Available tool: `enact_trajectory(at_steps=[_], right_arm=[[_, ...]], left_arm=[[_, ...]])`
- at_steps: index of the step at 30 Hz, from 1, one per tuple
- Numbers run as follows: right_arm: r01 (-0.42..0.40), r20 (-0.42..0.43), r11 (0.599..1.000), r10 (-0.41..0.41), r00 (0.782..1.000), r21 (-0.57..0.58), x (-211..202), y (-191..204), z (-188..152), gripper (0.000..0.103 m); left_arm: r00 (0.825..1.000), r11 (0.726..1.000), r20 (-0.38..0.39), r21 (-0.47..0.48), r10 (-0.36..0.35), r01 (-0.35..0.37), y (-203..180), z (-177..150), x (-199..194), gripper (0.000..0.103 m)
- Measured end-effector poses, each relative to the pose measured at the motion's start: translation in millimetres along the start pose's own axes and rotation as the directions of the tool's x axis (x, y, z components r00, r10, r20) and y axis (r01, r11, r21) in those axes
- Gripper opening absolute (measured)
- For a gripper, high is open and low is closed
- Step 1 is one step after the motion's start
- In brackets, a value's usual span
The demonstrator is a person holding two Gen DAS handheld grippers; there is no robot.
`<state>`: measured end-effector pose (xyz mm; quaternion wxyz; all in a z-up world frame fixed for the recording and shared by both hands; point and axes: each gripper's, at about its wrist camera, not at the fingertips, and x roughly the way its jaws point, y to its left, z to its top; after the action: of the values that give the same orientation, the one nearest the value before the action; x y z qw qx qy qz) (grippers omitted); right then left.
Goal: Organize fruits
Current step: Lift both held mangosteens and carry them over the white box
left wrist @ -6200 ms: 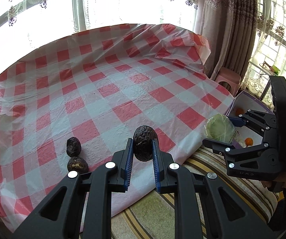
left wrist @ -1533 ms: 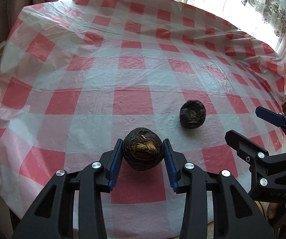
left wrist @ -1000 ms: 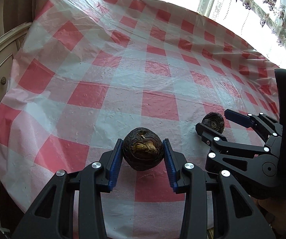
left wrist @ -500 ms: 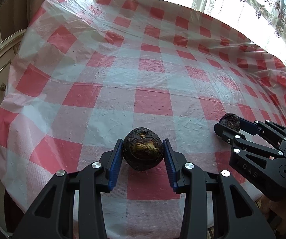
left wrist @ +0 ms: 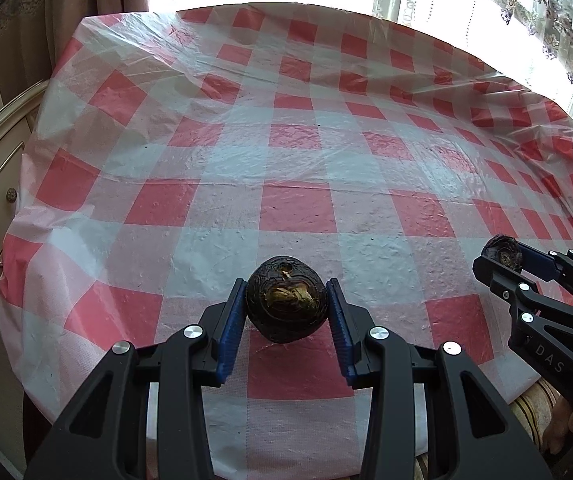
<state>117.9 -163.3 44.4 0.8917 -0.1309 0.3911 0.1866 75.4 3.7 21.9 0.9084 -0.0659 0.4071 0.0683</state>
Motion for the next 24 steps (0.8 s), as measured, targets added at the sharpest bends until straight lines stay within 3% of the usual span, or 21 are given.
enact_trajectory(at_steps=[24], right_arm=[[0.013,0.008,0.999,-0.013,1.0,0.045,-33.5,-19.6,-32.8,0.039]], left_arm=[[0.999,0.993,0.031,0.115,-0.021,0.018,-27.3,-5.0,-17.2,0.038]])
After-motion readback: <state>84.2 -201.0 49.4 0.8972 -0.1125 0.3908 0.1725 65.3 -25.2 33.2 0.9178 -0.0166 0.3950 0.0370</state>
